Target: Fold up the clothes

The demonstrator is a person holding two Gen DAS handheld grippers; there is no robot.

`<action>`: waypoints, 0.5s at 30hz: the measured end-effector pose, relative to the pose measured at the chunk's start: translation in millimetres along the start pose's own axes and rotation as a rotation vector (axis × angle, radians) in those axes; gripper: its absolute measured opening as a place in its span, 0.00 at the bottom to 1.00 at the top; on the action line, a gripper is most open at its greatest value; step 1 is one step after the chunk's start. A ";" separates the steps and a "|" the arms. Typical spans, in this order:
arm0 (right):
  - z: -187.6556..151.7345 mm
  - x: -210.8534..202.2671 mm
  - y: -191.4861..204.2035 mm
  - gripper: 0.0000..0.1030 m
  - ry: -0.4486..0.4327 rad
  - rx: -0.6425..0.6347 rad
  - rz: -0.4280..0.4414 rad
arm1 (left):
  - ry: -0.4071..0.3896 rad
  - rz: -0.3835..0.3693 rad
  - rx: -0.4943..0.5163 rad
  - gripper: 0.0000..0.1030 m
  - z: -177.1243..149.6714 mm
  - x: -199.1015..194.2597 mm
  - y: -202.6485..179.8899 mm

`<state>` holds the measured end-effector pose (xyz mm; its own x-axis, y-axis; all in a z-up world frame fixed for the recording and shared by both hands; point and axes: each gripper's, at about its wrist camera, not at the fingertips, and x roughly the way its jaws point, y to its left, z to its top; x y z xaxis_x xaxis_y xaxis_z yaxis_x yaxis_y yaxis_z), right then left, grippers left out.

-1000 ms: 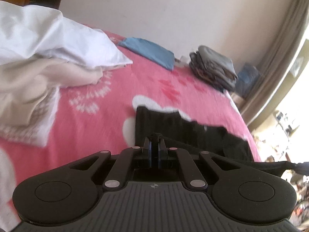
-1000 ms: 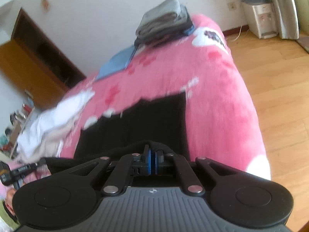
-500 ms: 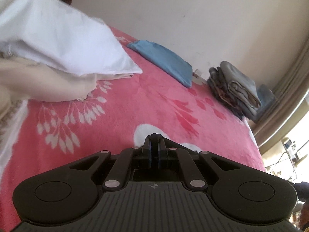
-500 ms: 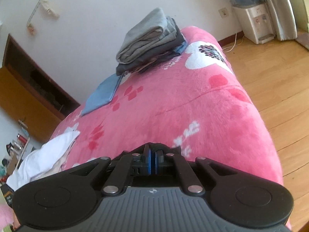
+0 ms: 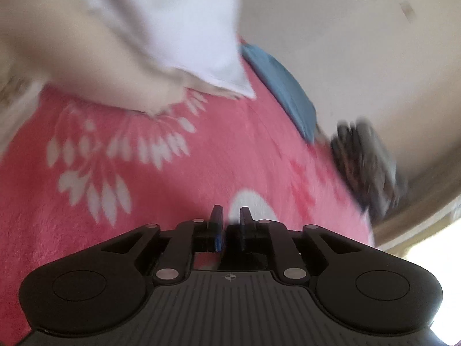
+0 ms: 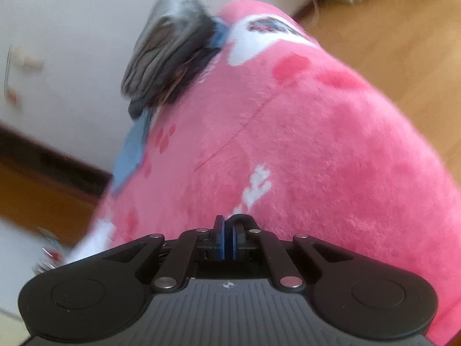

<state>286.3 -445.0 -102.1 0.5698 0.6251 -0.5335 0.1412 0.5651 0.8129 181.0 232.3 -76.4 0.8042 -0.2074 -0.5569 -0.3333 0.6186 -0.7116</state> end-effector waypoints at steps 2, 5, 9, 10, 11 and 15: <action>4.3 0.2 -16.2 0.12 0.005 0.114 0.062 | -0.023 -0.005 -0.062 0.16 3.7 -2.9 9.7; 5.7 -9.3 -33.9 0.34 -0.032 0.240 0.153 | -0.055 -0.002 -0.083 0.19 4.6 -13.7 13.8; 3.3 -31.1 -31.4 0.44 -0.087 0.243 0.153 | -0.093 0.033 0.049 0.20 -5.8 -42.6 -2.6; 1.6 -38.1 -26.9 0.44 -0.101 0.222 0.134 | -0.088 0.055 0.102 0.20 -10.8 -50.3 -9.5; -2.0 -45.0 -16.4 0.44 -0.110 0.163 0.121 | -0.074 0.074 0.160 0.20 -16.5 -57.2 -17.0; -44.9 -30.0 59.0 0.36 0.009 -0.257 0.043 | 0.032 0.108 0.388 0.21 -52.4 -76.7 -43.5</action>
<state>241.1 -406.2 -48.7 0.5637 0.6556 -0.5024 -0.0938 0.6552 0.7496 108.0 181.6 -25.1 0.7572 -0.1455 -0.6368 -0.1995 0.8768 -0.4375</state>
